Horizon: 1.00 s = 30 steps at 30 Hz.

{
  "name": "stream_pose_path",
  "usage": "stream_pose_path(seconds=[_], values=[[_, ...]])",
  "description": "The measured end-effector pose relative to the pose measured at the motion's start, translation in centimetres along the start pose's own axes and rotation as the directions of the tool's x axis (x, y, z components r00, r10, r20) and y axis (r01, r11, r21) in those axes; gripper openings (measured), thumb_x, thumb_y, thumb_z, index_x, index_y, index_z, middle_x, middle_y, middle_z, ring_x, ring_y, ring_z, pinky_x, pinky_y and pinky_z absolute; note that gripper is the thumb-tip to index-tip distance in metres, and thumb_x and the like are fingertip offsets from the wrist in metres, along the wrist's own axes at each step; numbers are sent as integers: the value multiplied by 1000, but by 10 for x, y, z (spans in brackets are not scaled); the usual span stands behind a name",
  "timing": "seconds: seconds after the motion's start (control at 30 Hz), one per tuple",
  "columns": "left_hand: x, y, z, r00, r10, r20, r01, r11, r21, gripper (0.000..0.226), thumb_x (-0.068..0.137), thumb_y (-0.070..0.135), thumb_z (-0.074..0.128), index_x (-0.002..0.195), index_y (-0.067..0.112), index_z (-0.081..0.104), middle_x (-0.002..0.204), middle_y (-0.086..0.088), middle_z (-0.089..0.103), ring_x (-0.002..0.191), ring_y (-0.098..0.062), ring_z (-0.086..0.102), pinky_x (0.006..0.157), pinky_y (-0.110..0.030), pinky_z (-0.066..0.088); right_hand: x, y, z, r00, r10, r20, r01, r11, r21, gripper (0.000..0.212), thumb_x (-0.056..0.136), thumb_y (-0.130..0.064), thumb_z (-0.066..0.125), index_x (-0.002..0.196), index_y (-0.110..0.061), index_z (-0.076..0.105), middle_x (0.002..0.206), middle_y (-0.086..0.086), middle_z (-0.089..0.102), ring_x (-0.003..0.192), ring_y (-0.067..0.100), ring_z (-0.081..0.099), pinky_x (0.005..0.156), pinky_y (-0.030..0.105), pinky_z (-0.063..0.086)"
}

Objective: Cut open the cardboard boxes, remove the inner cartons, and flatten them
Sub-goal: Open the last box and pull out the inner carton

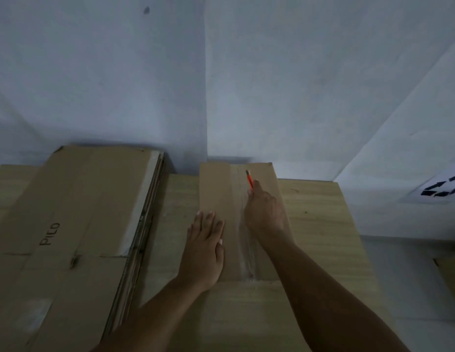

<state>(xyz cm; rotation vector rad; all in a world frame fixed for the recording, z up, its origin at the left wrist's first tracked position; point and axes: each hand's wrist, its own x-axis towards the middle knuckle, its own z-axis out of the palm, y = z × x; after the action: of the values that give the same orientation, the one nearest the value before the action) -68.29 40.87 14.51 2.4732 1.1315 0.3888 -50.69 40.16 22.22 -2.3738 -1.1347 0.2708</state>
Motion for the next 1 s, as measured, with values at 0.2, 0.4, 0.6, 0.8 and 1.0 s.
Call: stream_pose_path(seconds=[0.2,0.4,0.6,0.8,1.0], values=[[1,-2,2,1000,0,-6,-1,998,-65,57,102,36,17,156,22,27,167,2,6,153,-18,-15,124,-46,13,43,-17,18,993,34,111,-26,997,-75,44,102,-19,32,146,-17,40,118,14,66,106,35,63,87,45,52],[2,-4,3,1000,3,-16,-4,995,-100,55,103,33,21,155,19,33,167,1,10,154,-19,-12,123,-46,19,57,-18,28,988,19,150,-3,994,-107,48,100,-15,31,147,-13,39,118,16,66,109,37,61,87,43,49],[1,-4,4,1000,-2,-21,0,996,-94,55,103,32,22,155,19,34,167,2,10,154,-19,-11,123,-43,18,64,-27,22,985,7,173,22,986,-163,39,99,-11,34,135,-9,50,112,17,67,103,36,65,75,38,47],[4,-4,5,999,-39,-21,37,997,-68,55,101,32,21,153,21,37,166,2,14,154,-16,-10,121,-47,24,61,-33,7,972,33,231,25,970,-242,28,96,-11,45,115,-6,64,110,15,68,102,32,67,78,35,52],[6,-4,6,999,-48,-25,47,998,-35,55,100,33,22,150,20,41,165,0,19,154,-19,-4,119,-50,28,16,-19,-3,957,57,285,12,972,-236,30,96,-16,42,115,-10,64,113,14,67,104,32,65,80,37,50]])
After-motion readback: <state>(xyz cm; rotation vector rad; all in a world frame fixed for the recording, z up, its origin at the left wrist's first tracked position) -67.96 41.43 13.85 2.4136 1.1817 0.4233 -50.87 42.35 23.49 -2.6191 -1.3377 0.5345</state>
